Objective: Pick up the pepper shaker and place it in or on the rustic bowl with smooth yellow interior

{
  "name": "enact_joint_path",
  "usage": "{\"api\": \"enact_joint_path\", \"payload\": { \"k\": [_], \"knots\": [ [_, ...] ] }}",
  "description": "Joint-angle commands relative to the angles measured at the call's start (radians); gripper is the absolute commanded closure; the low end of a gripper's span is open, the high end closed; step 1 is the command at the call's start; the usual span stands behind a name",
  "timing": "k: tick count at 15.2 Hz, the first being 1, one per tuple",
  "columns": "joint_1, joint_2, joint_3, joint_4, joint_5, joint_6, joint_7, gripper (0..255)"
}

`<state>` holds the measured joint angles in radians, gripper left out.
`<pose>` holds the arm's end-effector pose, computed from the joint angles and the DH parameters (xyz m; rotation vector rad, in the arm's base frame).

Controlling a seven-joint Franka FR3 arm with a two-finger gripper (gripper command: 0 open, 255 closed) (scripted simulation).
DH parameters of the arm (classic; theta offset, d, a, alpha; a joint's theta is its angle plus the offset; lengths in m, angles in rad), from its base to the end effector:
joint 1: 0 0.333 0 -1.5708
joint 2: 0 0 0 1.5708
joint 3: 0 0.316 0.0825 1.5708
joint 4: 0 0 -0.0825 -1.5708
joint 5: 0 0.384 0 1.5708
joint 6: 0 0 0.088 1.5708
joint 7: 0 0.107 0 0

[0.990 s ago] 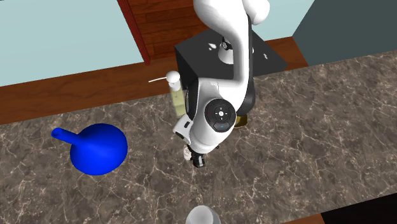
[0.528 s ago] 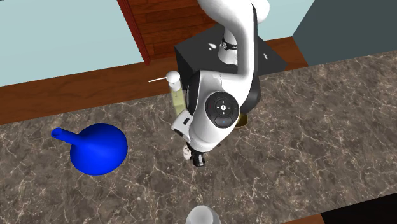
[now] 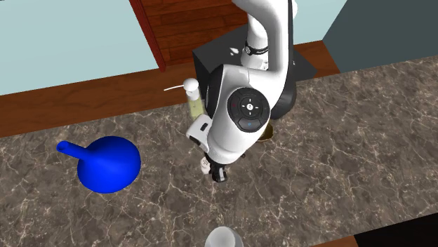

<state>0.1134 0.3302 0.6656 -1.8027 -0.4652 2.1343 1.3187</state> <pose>0.4882 0.4095 0.4046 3.0533 -0.5236 0.3395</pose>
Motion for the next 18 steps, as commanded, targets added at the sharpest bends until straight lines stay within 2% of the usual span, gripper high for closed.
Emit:
{"api": "enact_joint_path", "payload": {
  "k": [1,18],
  "knots": [
    [-0.003,-0.011,0.005,0.014,0.012,-0.022,-0.011,255],
    [-0.008,-0.068,0.031,0.165,0.082,-0.207,-0.084,255]
  ]
}}
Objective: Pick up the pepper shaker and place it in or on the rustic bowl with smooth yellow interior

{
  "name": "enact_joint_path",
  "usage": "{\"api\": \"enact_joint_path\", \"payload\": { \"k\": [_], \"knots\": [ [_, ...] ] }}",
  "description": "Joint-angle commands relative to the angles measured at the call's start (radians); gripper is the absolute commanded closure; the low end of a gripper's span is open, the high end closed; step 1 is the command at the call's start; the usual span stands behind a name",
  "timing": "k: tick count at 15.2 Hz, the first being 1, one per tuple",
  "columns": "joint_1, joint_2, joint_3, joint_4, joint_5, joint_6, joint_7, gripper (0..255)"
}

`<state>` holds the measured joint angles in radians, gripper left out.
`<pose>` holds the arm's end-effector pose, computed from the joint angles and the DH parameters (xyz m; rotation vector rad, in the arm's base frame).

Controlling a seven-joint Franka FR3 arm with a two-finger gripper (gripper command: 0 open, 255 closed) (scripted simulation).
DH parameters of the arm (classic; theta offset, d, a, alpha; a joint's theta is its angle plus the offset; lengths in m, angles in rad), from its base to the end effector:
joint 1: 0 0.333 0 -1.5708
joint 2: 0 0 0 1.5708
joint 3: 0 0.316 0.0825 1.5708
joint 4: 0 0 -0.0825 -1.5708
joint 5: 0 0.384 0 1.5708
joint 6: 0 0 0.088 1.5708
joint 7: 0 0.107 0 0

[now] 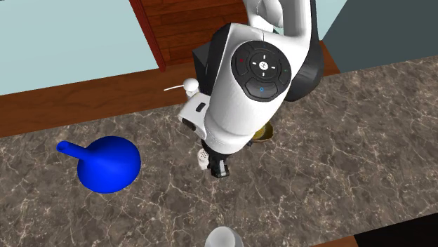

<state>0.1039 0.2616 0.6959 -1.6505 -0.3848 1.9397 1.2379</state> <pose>0.4876 0.4095 0.4974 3.0536 -0.5233 0.3398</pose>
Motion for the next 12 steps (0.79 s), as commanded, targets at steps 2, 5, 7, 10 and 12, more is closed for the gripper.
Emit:
{"api": "enact_joint_path", "payload": {
  "k": [2,5,7,10,12],
  "knots": [
    [-0.024,-0.087,0.018,-0.084,0.054,0.017,-0.007,255],
    [-0.047,-0.221,0.035,-0.215,0.144,0.052,-0.024,255],
    [-0.049,-0.312,0.038,-0.294,0.209,0.068,-0.042,255],
    [-0.029,-0.444,0.029,-0.401,0.304,0.077,-0.070,255],
    [-0.004,-0.528,0.017,-0.464,0.361,0.074,-0.085,255]
  ]
}}
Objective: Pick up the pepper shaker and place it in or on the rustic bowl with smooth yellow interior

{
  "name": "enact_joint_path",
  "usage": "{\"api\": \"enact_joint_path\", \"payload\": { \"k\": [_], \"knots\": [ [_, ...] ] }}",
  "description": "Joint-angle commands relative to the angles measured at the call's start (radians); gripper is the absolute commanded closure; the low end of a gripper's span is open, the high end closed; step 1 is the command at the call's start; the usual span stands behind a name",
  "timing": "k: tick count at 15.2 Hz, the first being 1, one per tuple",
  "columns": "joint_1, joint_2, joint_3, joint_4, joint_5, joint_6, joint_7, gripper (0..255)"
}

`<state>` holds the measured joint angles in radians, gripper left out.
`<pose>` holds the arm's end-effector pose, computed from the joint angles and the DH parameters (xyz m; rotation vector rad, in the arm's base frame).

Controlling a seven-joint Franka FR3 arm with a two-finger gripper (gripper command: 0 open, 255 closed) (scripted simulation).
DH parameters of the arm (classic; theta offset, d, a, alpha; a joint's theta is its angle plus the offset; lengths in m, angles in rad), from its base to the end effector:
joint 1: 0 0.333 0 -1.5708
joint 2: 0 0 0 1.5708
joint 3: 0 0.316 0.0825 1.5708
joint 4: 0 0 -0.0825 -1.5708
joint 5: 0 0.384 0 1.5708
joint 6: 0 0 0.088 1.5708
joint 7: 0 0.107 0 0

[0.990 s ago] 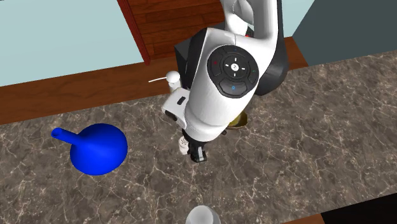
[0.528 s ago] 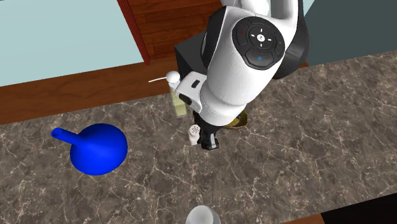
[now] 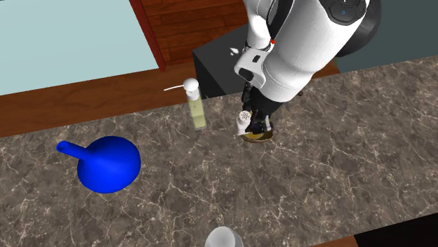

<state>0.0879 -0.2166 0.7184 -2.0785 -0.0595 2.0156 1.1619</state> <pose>0.3472 0.3843 0.5078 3.0518 -0.5194 0.3400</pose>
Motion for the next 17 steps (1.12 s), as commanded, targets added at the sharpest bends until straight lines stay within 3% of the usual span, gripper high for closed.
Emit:
{"api": "enact_joint_path", "payload": {
  "k": [1,6,17],
  "knots": [
    [0.028,-0.090,-0.012,-0.066,0.062,-0.005,-0.014,255],
    [0.120,-0.277,-0.044,-0.193,0.171,-0.046,-0.024,255],
    [0.116,-0.239,0.000,-0.310,0.168,0.106,0.008,255]
  ]
}}
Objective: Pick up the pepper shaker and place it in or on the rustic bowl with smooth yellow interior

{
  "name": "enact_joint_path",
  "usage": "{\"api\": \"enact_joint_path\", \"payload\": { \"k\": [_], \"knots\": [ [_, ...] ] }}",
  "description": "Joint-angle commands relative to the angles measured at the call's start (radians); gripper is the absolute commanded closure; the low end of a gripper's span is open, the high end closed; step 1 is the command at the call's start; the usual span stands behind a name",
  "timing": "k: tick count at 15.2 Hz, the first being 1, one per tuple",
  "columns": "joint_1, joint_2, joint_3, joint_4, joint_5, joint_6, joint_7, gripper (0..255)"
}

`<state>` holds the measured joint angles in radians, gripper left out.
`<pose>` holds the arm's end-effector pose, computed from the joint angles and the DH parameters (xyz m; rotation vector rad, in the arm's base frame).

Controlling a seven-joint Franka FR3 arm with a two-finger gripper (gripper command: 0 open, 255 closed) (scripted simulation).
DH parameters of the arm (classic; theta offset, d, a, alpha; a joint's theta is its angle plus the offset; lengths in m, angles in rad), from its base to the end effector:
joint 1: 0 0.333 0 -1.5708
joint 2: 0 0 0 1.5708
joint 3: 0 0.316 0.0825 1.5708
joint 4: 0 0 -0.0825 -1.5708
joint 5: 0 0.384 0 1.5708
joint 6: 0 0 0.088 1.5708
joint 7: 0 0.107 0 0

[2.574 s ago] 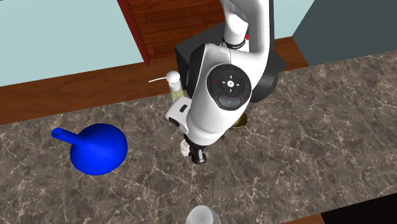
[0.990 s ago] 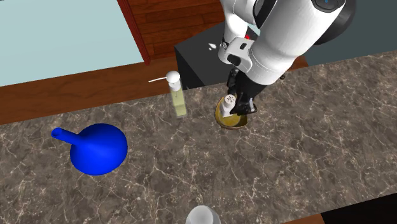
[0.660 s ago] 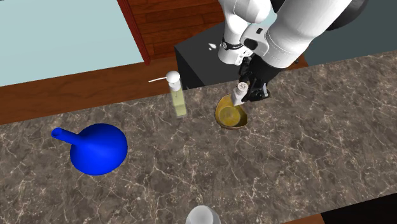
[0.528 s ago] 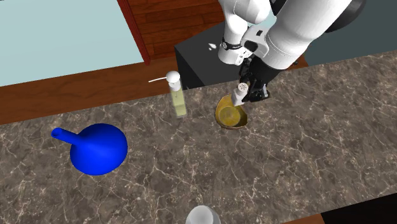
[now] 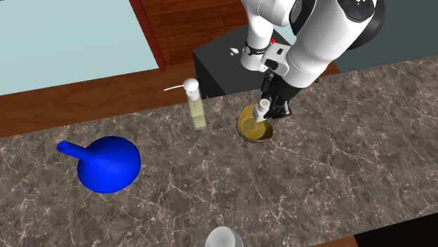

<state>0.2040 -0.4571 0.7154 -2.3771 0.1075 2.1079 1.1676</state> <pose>0.2558 0.3679 0.4590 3.0531 -0.5231 0.3388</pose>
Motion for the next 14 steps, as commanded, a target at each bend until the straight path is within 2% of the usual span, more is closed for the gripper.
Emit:
{"api": "enact_joint_path", "payload": {
  "k": [1,4,12,13,14],
  "knots": [
    [-0.001,0.007,0.008,-0.021,-0.001,0.028,0.006,255],
    [-0.006,0.025,0.024,-0.049,-0.006,0.072,0.018,255],
    [-0.006,0.025,0.024,-0.049,-0.006,0.072,0.018,255],
    [-0.006,0.025,0.024,-0.049,-0.006,0.072,0.018,0],
    [-0.006,0.025,0.024,-0.049,-0.006,0.072,0.018,0]
  ]
}}
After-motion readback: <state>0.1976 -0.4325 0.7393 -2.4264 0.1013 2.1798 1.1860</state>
